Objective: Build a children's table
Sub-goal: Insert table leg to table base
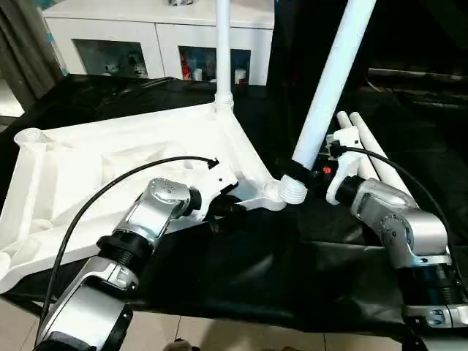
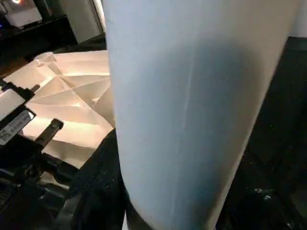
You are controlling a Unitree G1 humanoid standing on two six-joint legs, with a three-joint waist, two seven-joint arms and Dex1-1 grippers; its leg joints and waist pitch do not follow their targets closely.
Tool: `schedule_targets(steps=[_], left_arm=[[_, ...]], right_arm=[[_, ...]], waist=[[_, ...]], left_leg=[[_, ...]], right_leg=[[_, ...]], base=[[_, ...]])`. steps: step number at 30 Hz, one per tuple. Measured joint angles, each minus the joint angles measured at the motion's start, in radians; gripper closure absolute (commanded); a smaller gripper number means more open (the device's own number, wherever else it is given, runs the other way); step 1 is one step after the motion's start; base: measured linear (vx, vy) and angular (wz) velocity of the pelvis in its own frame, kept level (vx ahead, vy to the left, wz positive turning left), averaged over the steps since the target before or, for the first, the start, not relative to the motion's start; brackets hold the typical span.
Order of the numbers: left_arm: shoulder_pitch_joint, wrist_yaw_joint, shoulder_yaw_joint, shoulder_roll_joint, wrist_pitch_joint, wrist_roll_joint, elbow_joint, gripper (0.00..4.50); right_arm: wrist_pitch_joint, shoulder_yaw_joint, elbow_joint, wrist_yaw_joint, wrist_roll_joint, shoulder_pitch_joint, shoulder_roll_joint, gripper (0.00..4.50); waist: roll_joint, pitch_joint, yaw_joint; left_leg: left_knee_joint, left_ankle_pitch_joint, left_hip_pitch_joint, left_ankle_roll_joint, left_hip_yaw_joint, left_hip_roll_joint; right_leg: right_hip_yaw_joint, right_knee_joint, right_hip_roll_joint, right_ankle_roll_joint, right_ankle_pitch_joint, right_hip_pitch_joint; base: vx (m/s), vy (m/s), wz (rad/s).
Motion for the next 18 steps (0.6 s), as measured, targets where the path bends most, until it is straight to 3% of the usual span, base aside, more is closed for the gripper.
schedule_targets(steps=[5,18], left_arm=[[0.019,-0.015,0.002,0.005,0.016,-0.004,-0.037,4.50],[0.042,-0.001,0.002,0.009,0.016,-0.001,-0.075,4.50]], right_arm=[[-0.035,0.025,0.055,0.001,-0.030,-0.040,0.025,2.61],[-0.104,0.076,0.169,0.028,-0.081,-0.072,0.051,2.61]], waist=[[0.000,0.000,0.000],[-0.001,0.000,-0.001]], left_leg=[[-0.001,0.000,-0.001,0.000,0.000,0.000],[-0.001,-0.001,-0.001,0.002,0.001,0.000]], right_leg=[[0.000,-0.001,0.000,0.000,0.000,-0.001],[0.000,-0.001,0.000,0.000,0.000,-0.001]], base=[[0.000,0.000,0.00],[0.000,0.000,0.00]])
